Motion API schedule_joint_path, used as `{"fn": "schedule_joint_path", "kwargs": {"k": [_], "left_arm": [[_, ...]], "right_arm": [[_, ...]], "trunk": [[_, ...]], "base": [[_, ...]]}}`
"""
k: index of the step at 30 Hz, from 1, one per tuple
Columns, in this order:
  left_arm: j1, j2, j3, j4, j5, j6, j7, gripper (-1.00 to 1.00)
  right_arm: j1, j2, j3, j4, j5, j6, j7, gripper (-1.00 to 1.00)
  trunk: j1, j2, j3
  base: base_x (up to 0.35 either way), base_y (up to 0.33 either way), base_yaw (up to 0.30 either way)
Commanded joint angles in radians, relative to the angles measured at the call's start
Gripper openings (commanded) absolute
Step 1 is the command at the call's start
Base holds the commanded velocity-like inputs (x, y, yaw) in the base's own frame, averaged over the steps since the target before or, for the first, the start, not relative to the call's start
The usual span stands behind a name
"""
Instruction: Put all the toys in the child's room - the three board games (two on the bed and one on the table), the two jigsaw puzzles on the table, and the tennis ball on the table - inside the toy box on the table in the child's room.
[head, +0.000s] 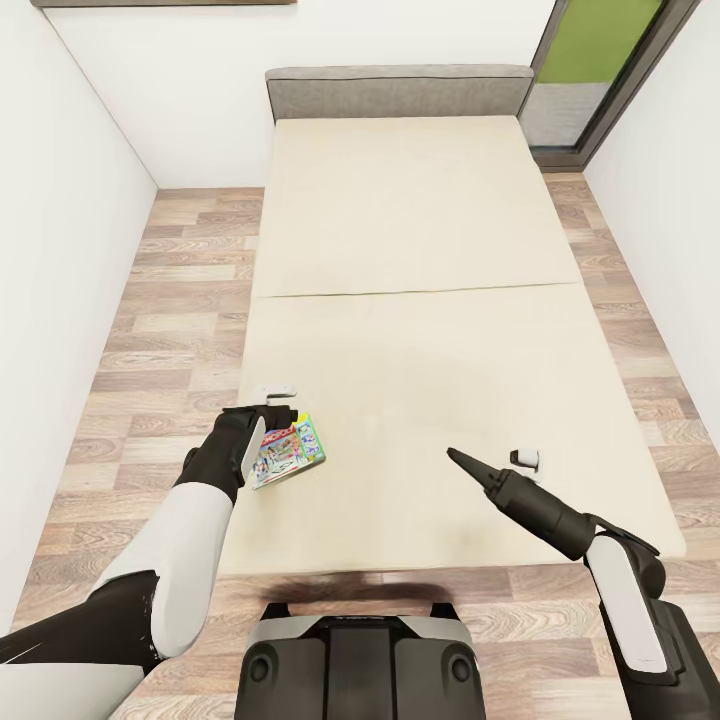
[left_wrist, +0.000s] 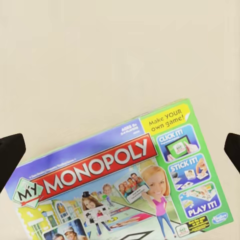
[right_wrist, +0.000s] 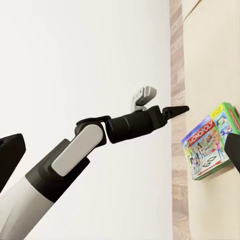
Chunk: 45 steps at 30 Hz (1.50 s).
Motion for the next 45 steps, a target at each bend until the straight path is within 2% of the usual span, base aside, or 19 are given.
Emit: {"fn": "schedule_joint_path", "kwargs": {"k": [1, 24, 33, 45], "left_arm": [[-0.001, -0.002, 0.004, -0.001, -0.003, 0.004, 0.0, 1.0], [0.001, -0.002, 0.002, -0.002, -0.004, -0.001, -0.027, 1.0], [0.001, -0.001, -0.025, -0.001, -0.004, 0.001, -0.029, 1.0], [0.0, -0.001, -0.031, -0.002, -0.004, 0.0, -0.028, 1.0]], "right_arm": [[0.0, 0.0, -0.001, 0.0, -0.002, 0.004, 0.001, 1.0], [0.0, 0.0, 0.0, 0.0, -0.002, -0.011, 0.0, 1.0], [0.0, 0.0, 0.002, 0.0, -0.002, -0.011, -0.003, 1.0], [0.0, 0.0, 0.002, 0.0, -0.002, -0.011, -0.004, 1.0]], "trunk": [[0.001, -0.002, -0.001], [0.001, -0.002, -0.001], [0.001, -0.002, -0.002], [0.001, -0.002, -0.017]], "base": [[0.0, 0.0, 0.0], [0.0, 0.0, 0.0], [0.0, 0.0, 0.0], [0.0, 0.0, 0.0]]}}
